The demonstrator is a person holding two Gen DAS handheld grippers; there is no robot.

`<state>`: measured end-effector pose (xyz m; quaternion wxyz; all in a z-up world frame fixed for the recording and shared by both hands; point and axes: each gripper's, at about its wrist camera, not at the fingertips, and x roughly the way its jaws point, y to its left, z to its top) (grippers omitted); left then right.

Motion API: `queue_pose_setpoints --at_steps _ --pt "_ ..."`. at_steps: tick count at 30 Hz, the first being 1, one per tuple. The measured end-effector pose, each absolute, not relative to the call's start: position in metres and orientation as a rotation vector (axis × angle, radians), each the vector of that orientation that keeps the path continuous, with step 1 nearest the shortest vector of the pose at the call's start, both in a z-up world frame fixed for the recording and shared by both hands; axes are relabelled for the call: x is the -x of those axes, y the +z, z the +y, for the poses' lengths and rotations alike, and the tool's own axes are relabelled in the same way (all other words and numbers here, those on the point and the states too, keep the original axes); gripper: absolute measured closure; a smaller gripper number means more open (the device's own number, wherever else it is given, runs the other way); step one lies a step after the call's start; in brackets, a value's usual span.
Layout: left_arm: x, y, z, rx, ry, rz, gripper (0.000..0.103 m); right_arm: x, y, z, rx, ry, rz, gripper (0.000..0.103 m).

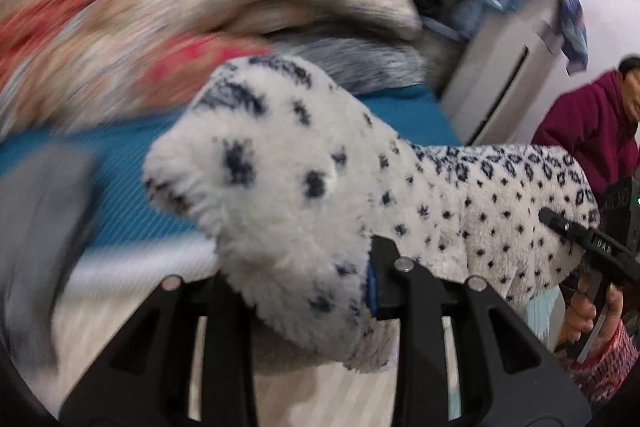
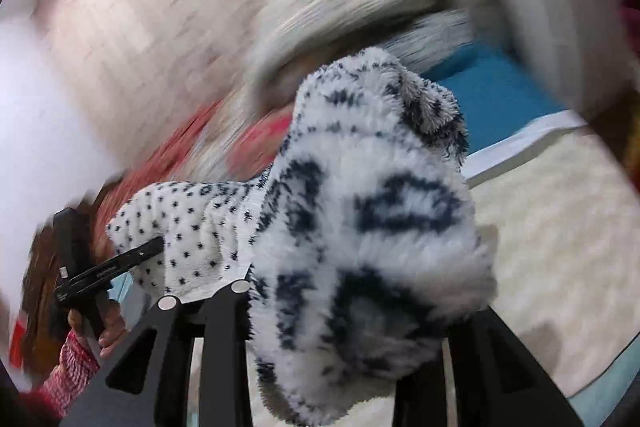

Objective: Fold large clothes
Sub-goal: 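Grasp the folded cream dotted sweater with both grippers and lift it, then carry the sweater onto the quilt pile and open both grippers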

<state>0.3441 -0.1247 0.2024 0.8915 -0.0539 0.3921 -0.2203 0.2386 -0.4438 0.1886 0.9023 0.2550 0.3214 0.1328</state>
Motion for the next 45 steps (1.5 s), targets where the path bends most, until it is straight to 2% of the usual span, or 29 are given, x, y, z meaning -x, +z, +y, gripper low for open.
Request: queue_pose_setpoints --at_steps 7,9,10,11,14,16,20,23,29,30,32,34,38,41,45 --pt "-0.489 0.196 -0.276 0.096 -0.519 0.839 0.074 -0.312 0.162 -0.555 -0.569 0.064 0.598 0.079" --pt "-0.513 0.183 -0.299 0.054 -0.453 0.827 0.064 -0.338 0.148 -0.575 -0.582 0.025 0.605 0.073" --pt "-0.522 0.170 -0.308 0.020 -0.389 0.830 0.050 -0.355 0.134 -0.583 -0.587 -0.015 0.637 0.071" --pt "-0.534 0.154 -0.316 -0.024 -0.312 0.855 0.036 -0.368 0.123 -0.585 -0.575 -0.053 0.673 0.063" --pt "-0.559 0.076 -0.329 -0.224 -0.104 1.083 0.037 -0.393 0.074 -0.594 -0.480 -0.265 0.854 0.052" --pt "-0.553 0.067 -0.316 -0.195 -0.079 1.063 0.037 -0.376 0.074 -0.606 -0.557 -0.293 0.782 0.046" --pt "-0.520 0.093 -0.268 -0.015 -0.031 0.948 0.035 -0.316 0.109 -0.605 -0.549 -0.425 0.583 0.045" --pt "-0.482 0.107 -0.261 -0.048 -0.050 0.910 0.034 -0.275 0.124 -0.580 -0.495 -0.403 0.542 0.045" --pt "-0.322 0.114 -0.265 -0.172 -0.221 0.891 0.034 -0.197 0.113 -0.473 -0.439 -0.329 0.706 0.042" --pt "-0.303 0.114 -0.265 -0.184 -0.239 0.895 0.032 -0.184 0.111 -0.463 -0.452 -0.343 0.729 0.039" --pt "-0.263 0.119 -0.264 -0.204 -0.273 0.902 0.022 -0.156 0.113 -0.442 -0.490 -0.331 0.738 0.034" --pt "-0.219 0.126 -0.260 -0.204 -0.281 0.895 0.017 -0.125 0.112 -0.429 -0.489 -0.312 0.771 0.033" --pt "-0.163 0.143 -0.246 -0.180 -0.256 0.903 0.014 -0.083 0.132 -0.400 -0.422 -0.279 0.800 0.031" --pt "-0.133 0.160 -0.234 -0.166 -0.240 0.907 0.013 -0.053 0.146 -0.382 -0.435 -0.256 0.817 0.024" --pt "-0.098 0.184 -0.221 -0.174 -0.217 0.866 0.012 -0.012 0.157 -0.367 -0.436 -0.239 0.828 0.023"
